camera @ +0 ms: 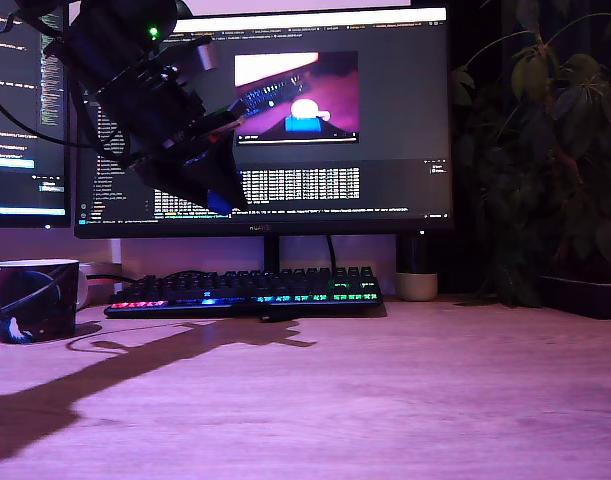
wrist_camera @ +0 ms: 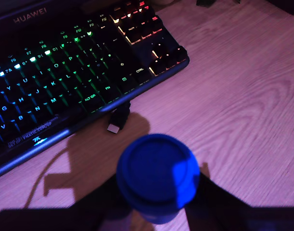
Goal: Pick up the coffee capsules from the table one by one and drop them inside the nearest coffee cup
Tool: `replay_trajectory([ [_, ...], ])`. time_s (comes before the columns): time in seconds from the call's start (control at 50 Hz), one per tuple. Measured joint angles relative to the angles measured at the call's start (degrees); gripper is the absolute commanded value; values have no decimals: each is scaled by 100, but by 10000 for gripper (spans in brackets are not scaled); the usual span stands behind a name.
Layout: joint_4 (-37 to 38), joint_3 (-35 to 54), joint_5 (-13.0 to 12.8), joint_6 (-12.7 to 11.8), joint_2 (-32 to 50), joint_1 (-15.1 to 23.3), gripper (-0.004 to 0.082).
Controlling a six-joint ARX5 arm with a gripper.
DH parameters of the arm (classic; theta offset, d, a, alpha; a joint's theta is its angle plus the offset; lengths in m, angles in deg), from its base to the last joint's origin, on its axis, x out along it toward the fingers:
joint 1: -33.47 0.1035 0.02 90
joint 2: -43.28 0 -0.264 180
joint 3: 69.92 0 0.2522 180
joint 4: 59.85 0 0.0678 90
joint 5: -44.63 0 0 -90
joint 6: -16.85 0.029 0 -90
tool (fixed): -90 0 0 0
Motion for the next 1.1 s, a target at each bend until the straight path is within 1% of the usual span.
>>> replay_trajectory([
  [0.12,197,0,-15,-26,0,2,203],
  [0.4,116,0,-15,-28,0,4,203],
  [0.62,-63,0,-17,48,2,4,203],
  [0.64,-79,0,-17,103,9,4,203],
  [0.74,-181,0,-17,111,48,17,203],
  [0.88,-354,0,-20,151,216,103,203],
  [0.9,-369,0,-22,199,247,116,203],
  [0.94,-385,4,-20,199,323,138,203],
  [0.98,-365,33,-22,254,415,168,203],
  [1.1,-323,260,-63,260,754,302,203],
])
